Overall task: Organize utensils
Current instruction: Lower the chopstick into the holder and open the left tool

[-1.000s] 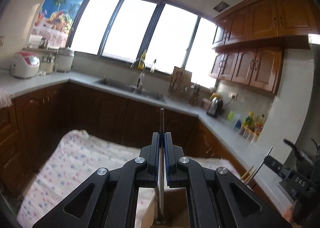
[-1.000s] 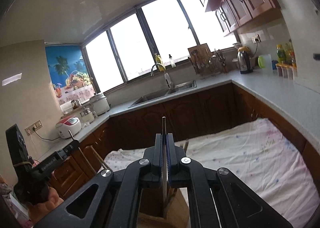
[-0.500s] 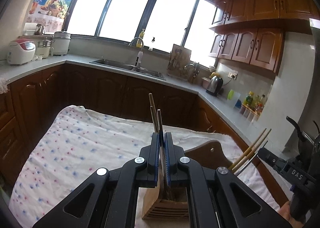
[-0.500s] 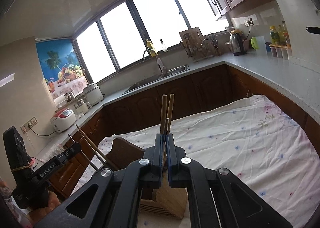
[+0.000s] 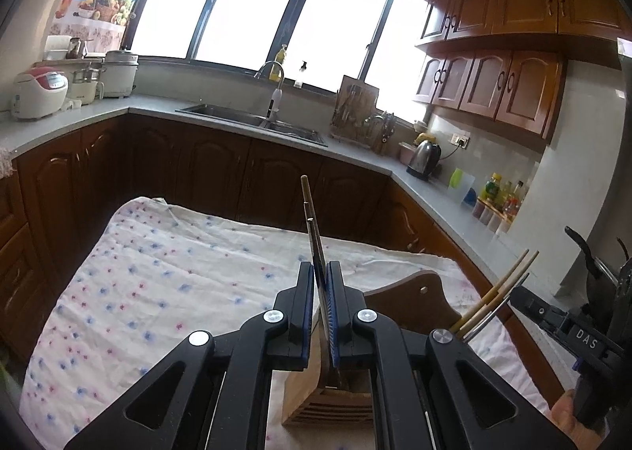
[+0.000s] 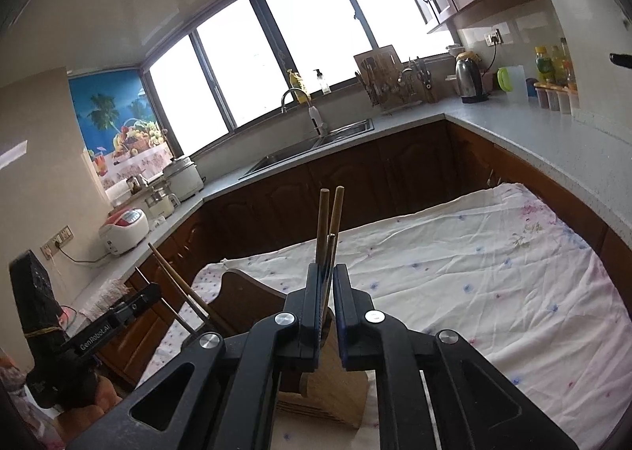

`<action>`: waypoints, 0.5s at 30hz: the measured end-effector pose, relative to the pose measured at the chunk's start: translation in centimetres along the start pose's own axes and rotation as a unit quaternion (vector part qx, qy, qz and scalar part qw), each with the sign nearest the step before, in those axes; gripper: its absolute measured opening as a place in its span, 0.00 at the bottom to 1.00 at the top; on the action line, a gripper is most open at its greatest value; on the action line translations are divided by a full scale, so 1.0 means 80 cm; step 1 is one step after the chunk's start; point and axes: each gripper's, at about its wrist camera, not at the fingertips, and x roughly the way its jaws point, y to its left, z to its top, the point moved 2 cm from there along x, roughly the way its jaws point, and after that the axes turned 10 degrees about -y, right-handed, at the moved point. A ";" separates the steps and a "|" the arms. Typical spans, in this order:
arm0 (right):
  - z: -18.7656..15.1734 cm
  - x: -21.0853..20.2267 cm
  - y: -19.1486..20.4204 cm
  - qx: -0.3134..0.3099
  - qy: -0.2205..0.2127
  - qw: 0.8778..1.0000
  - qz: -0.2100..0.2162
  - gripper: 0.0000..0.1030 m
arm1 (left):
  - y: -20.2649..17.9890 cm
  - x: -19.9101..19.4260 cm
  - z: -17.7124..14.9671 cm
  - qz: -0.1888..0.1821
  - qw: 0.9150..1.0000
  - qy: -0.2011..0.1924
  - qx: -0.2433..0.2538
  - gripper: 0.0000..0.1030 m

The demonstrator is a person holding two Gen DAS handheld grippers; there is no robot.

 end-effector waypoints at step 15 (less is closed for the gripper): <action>-0.004 -0.069 -0.016 0.037 -0.016 0.999 0.012 0.92 | 0.021 -0.084 0.000 0.036 0.999 -0.006 -0.014 0.81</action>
